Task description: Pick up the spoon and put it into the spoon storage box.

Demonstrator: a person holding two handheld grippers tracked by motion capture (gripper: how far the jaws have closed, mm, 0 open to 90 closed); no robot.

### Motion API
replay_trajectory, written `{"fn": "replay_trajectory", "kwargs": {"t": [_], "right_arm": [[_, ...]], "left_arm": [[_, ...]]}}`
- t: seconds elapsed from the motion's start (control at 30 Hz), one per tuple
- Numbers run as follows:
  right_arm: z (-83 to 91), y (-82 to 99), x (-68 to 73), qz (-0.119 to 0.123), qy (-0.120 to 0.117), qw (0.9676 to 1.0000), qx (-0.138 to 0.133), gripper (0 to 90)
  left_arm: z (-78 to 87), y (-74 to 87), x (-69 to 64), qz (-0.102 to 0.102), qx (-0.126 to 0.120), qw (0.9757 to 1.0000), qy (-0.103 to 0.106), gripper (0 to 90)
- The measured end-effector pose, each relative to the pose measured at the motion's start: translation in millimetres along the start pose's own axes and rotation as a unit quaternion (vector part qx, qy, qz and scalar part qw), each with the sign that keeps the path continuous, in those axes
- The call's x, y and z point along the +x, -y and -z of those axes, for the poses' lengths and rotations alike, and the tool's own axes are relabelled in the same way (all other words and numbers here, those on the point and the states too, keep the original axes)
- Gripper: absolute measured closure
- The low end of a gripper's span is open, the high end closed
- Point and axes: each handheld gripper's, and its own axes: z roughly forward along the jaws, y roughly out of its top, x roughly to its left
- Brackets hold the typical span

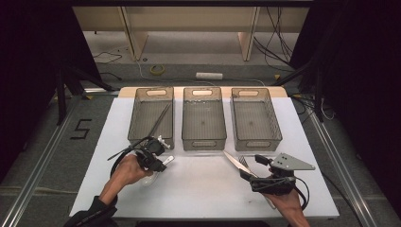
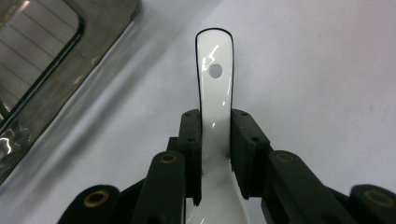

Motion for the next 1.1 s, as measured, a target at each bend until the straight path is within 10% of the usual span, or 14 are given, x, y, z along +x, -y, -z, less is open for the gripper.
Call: {"fn": "replay_trajectory", "kwargs": {"t": [0.4,1.1], "right_arm": [[0.0,0.0,0.2,0.001,0.001,1.0,0.0,21.9],[-1.3,0.8,-0.3,-0.003,0.002,1.0,0.002,21.8]], "left_arm": [[25.0,2.7,7.6,0.031,-0.056,0.9973,0.035,74.7],[50.6,-34.4,-11.2,0.012,-0.116,0.9923,0.042,74.7]]}}
